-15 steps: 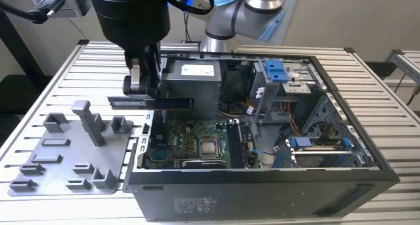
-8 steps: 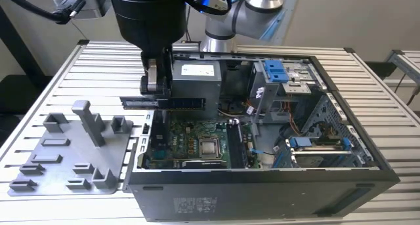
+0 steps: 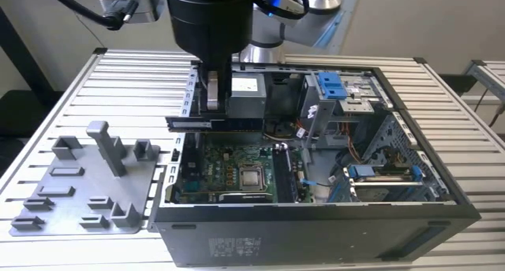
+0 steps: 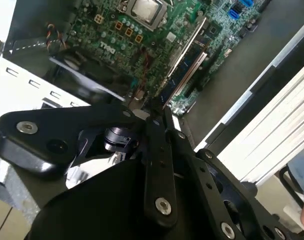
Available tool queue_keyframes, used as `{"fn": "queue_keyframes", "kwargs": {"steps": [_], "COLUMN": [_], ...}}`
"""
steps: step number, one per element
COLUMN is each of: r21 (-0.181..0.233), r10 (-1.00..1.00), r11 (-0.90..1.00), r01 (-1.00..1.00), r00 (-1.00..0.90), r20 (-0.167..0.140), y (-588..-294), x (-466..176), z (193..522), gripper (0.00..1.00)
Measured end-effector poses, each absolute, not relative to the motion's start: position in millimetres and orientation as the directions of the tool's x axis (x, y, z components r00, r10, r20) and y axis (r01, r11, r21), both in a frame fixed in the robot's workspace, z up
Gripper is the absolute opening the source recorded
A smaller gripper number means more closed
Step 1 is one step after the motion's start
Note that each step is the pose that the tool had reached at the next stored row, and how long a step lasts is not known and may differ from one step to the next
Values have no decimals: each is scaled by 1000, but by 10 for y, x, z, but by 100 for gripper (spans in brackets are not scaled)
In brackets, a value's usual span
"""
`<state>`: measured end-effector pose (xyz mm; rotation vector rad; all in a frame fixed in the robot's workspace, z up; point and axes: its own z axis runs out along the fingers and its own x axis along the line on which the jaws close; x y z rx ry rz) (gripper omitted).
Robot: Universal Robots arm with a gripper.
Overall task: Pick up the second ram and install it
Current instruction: 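Pick up the second ram and move it above second insertion slot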
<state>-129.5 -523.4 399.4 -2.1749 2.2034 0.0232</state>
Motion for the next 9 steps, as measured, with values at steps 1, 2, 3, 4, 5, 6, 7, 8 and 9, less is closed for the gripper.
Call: {"fn": "queue_keyframes", "kwargs": {"steps": [1, 2, 3, 4, 5, 6, 7, 8, 9], "r21": [-21, -21, -21, -21, -21, -21, -21, -21, -21], "r10": [-999, -999, -999, -999, -999, -999, -999, -999, -999], "r11": [13, 14, 14, 13, 13, 13, 14, 13, 13], "r01": [-1000, -1000, -1000, -1000, -1000, -1000, -1000, -1000, -1000], "r00": [-12, -13, -13, -13, -12, -13, -13, -13, -12], "r20": [-43, -43, -43, -43, -43, -43, -43, -43, -43], "y": [-5234, -5234, -5234, -5234, -5234, -5234, -5234, -5234, -5234], "x": [-1252, -1210, -1167, -1126, -1083, -1039, -995, -954, -913], "z": [3994, 3995, 3995, 3995, 3994, 3994, 3995, 3994, 3995], "gripper": [14, 14, 14, 14, 14, 14, 14, 14, 14]}}
